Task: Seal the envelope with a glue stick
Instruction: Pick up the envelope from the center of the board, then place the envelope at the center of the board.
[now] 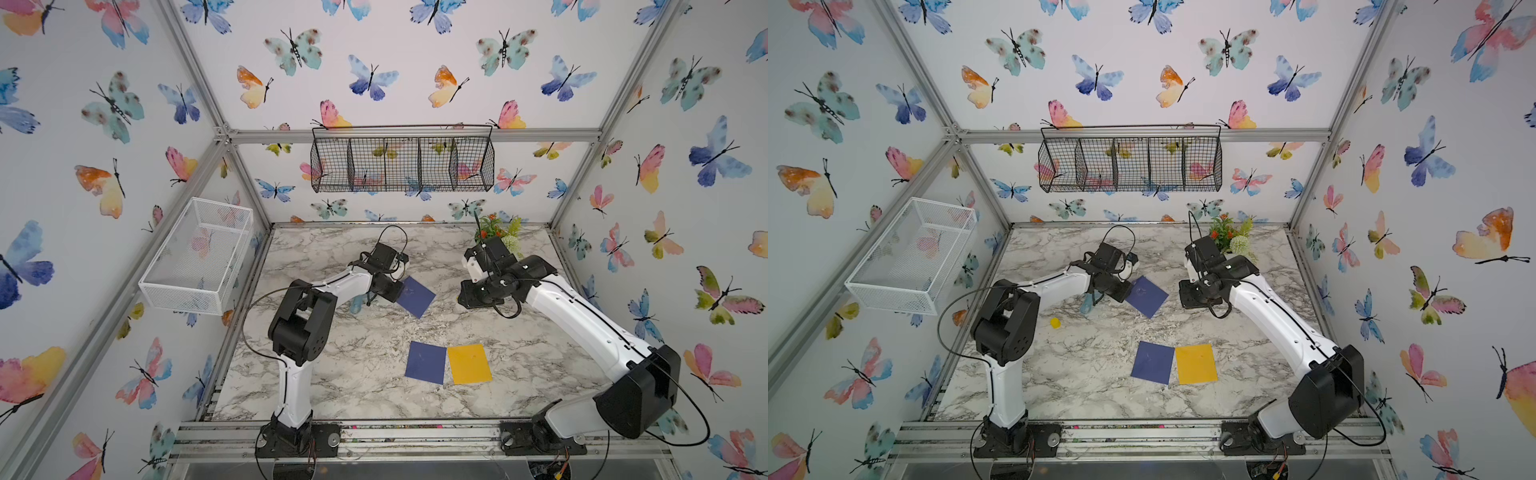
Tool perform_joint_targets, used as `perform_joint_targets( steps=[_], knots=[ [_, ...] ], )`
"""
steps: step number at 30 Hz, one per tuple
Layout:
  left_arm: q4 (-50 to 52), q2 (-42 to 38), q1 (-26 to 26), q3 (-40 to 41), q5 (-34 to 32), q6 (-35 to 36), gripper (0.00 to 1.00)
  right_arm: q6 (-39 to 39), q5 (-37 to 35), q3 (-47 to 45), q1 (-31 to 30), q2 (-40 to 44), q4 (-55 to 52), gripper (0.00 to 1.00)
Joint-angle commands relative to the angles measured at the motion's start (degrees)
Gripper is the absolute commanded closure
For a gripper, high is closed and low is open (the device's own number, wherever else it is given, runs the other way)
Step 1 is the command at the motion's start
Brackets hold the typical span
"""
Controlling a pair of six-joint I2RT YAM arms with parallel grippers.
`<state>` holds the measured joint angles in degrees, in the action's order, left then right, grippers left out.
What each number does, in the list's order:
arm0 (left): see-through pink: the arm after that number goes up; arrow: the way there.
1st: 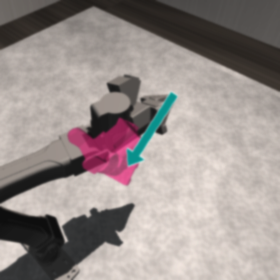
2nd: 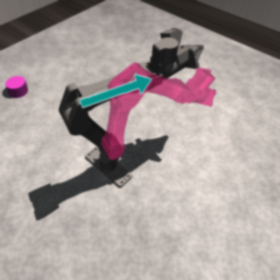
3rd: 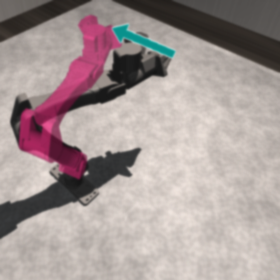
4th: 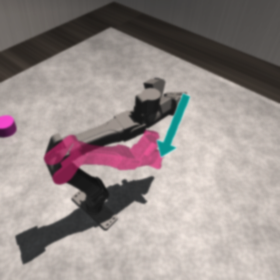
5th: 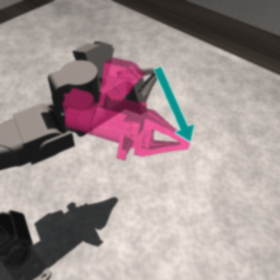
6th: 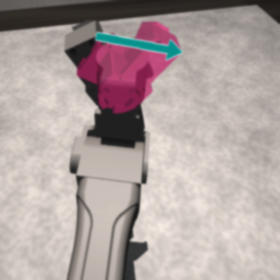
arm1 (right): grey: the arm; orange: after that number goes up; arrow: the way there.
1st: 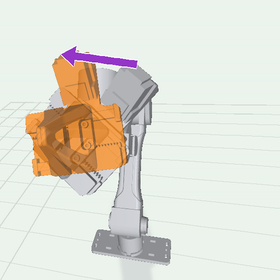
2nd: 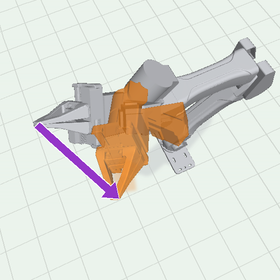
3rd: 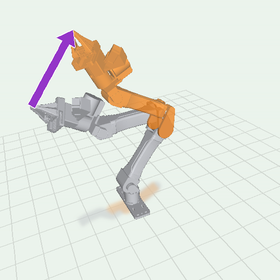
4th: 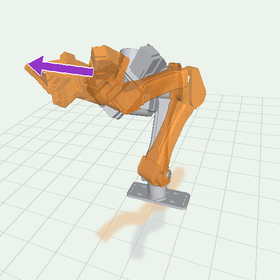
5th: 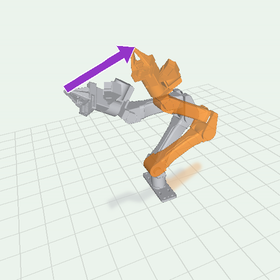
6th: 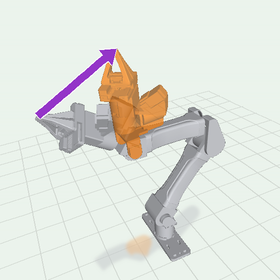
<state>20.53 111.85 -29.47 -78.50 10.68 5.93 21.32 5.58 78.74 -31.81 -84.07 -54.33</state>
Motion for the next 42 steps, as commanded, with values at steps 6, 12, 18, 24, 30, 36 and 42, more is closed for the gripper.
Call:
perform_joint_targets(
  steps=[6,12,18,24,30,36,42],
  knots=[
    [-1.8,-19.3,-1.0,16.1,1.2,-12.6,1.0,-0.3,6.0,2.5,0.2,-2.8,0.6,0.98],
    [-2.0,-32.6,-2.2,28.5,1.3,-19.1,1.0,0.9,9.2,1.9,-0.9,-3.8,1.6,0.98],
    [0.0,-45.0,-5.8,39.7,-4.3,-27.0,1.0,3.2,9.0,2.2,-4.4,-5.4,2.7,0.98],
    [-0.1,-52.2,-12.9,48.3,-10.6,-37.1,1.0,5.9,8.3,4.3,-9.5,-8.4,3.3,0.98],
    [-2.3,-55.5,-15.9,55.0,-14.6,-44.0,1.0,8.6,7.8,7.1,-14.8,-12.2,3.3,0.98],
    [-5.1,-55.9,-15.9,58.0,-13.8,-44.2,1.0,11.9,8.4,7.9,-19.4,-15.8,3.1,0.98],
    [-9.6,-55.6,-15.9,60.8,-12.8,-43.1,1.0,14.4,9.8,10.7,-22.9,-20.7,1.7,0.98]
  ],
)
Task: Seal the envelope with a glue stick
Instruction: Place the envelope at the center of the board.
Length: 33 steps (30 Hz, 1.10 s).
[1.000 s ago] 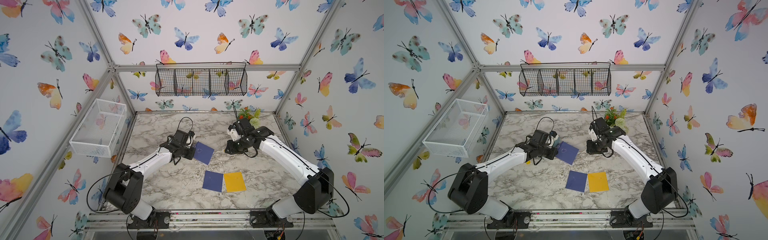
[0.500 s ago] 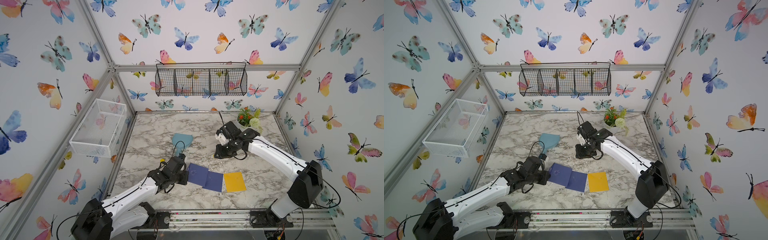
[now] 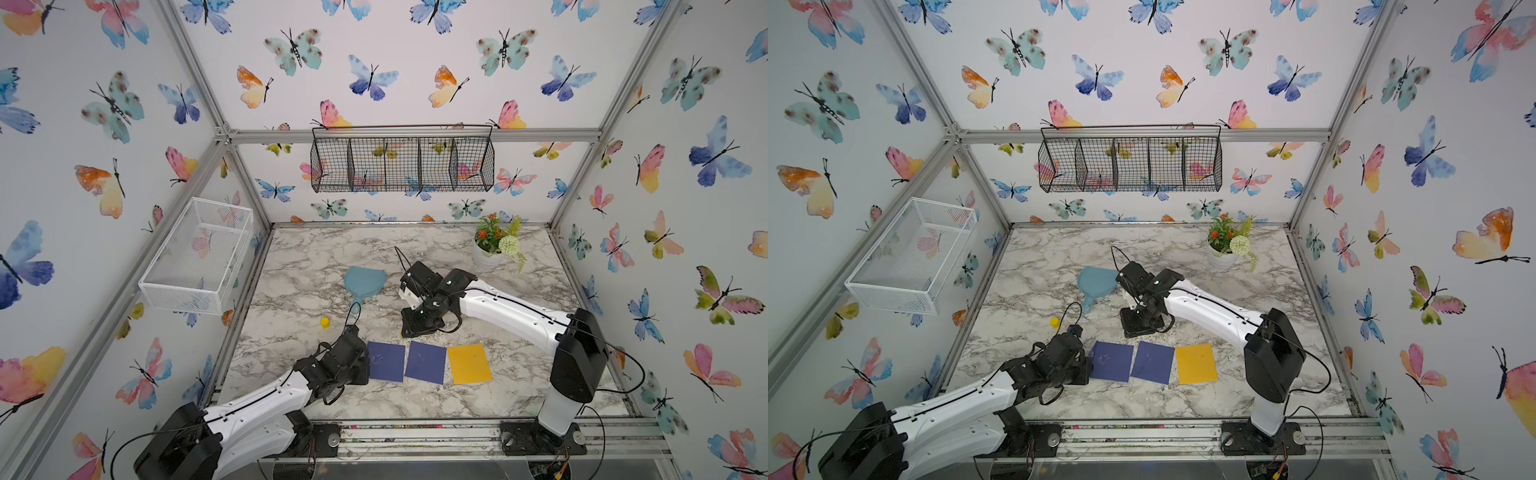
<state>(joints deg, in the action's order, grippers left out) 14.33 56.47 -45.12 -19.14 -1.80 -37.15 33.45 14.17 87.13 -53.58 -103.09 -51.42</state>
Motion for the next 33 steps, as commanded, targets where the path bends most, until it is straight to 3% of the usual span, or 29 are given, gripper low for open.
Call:
perform_joint_targets(
  steps=[1,17,33],
  knots=[
    [-4.1,-0.7,-0.3,2.0,-0.1,0.1,1.0,2.6,1.4,3.0,-1.6,-2.6,-1.8,0.98],
    [-6.6,-4.0,0.8,4.1,2.1,0.8,1.0,4.2,-3.2,19.3,-6.1,-18.5,-15.5,0.98],
    [-8.7,-0.3,3.9,4.4,7.9,2.0,1.0,6.3,-3.7,25.6,-8.8,-25.7,-16.2,0.98]
  ],
)
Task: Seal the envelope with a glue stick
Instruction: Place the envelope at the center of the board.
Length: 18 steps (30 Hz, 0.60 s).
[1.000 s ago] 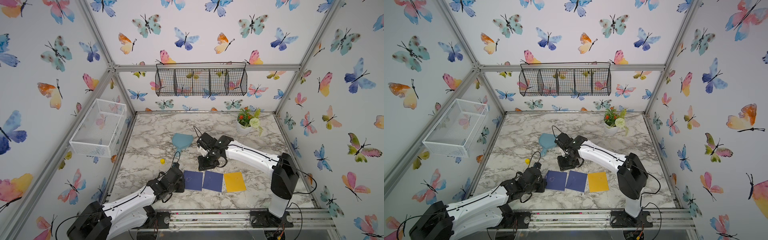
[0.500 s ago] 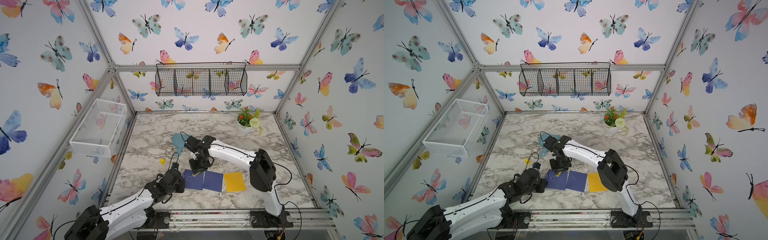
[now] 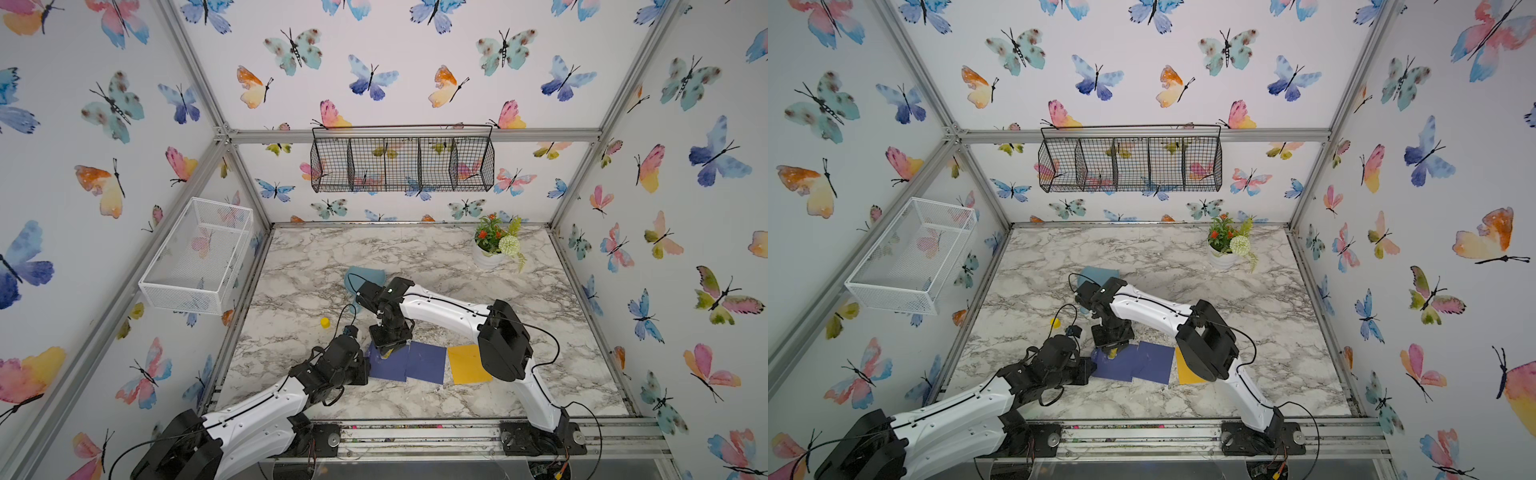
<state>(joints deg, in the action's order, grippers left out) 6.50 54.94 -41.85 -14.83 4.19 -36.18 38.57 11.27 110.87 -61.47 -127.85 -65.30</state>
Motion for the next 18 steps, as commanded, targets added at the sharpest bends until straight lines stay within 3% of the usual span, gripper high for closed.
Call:
perform_joint_targets(
  steps=[1,18],
  knots=[
    [-1.2,1.7,0.7,0.0,2.1,1.2,1.0,1.2,-0.8,2.1,-1.0,-1.3,-2.4,0.98],
    [-2.3,4.9,2.2,-0.5,4.6,1.9,1.0,1.2,-3.2,3.5,-1.7,-4.7,-4.3,0.98]
  ],
)
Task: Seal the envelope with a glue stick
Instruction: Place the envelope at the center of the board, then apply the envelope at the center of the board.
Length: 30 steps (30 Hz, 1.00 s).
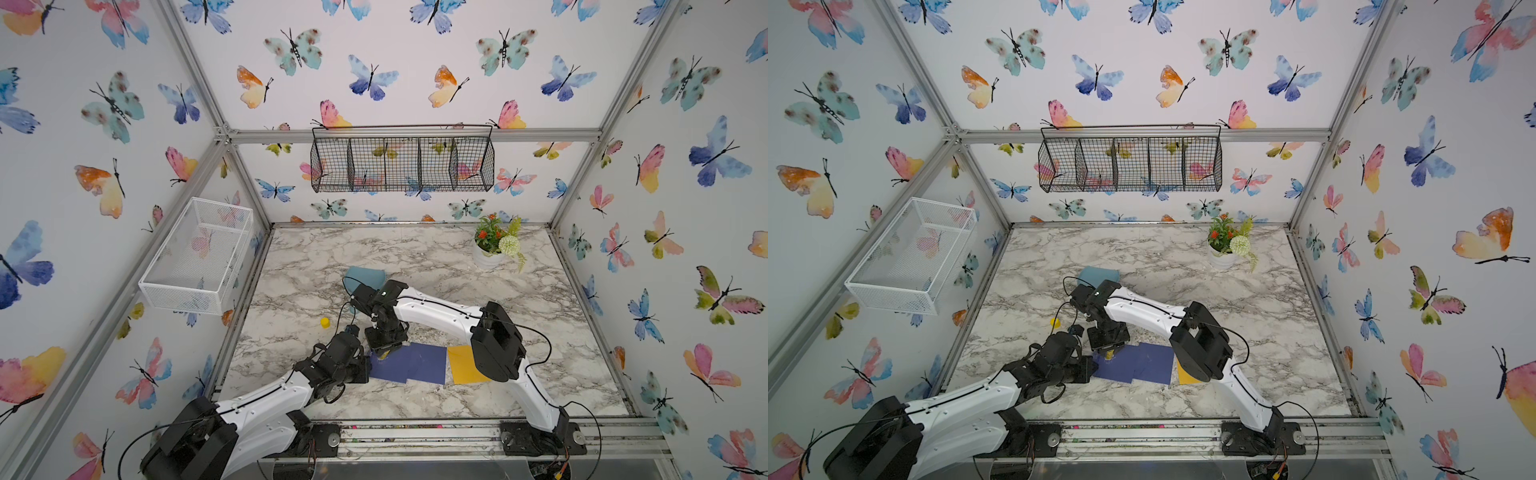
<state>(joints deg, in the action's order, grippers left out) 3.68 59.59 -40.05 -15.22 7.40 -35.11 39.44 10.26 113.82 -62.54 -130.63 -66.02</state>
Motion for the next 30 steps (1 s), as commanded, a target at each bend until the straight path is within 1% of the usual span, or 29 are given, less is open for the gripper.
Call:
perform_joint_targets(
  steps=[1,7,16,20,25,28,30],
  knots=[
    [0.5,0.2,0.5,0.0,1.5,0.8,1.0,0.3,-2.4,0.8,-0.7,-2.1,-4.0,0.98],
    [0.5,0.0,1.0,0.1,1.8,0.9,1.0,-0.4,0.8,0.8,-1.1,-2.3,-3.7,0.98],
    [0.5,-0.7,1.2,0.4,2.0,0.9,1.0,-1.5,1.0,2.4,-1.2,-3.2,-5.1,0.98],
    [0.5,-0.8,1.3,0.4,2.1,0.9,1.0,-1.6,-0.6,2.0,-1.2,-3.3,-5.5,0.98],
    [0.6,-1.2,1.4,0.5,2.3,0.9,1.0,-0.1,-9.2,4.0,-1.2,-4.4,-8.8,0.98],
    [0.6,-1.3,1.5,0.5,2.4,1.0,1.0,0.0,-9.1,3.7,-1.3,-4.6,-9.0,0.98],
    [0.5,-1.1,1.6,0.6,2.4,1.0,1.0,-0.5,-6.3,2.7,-1.5,-4.4,-7.5,0.98]
  ],
)
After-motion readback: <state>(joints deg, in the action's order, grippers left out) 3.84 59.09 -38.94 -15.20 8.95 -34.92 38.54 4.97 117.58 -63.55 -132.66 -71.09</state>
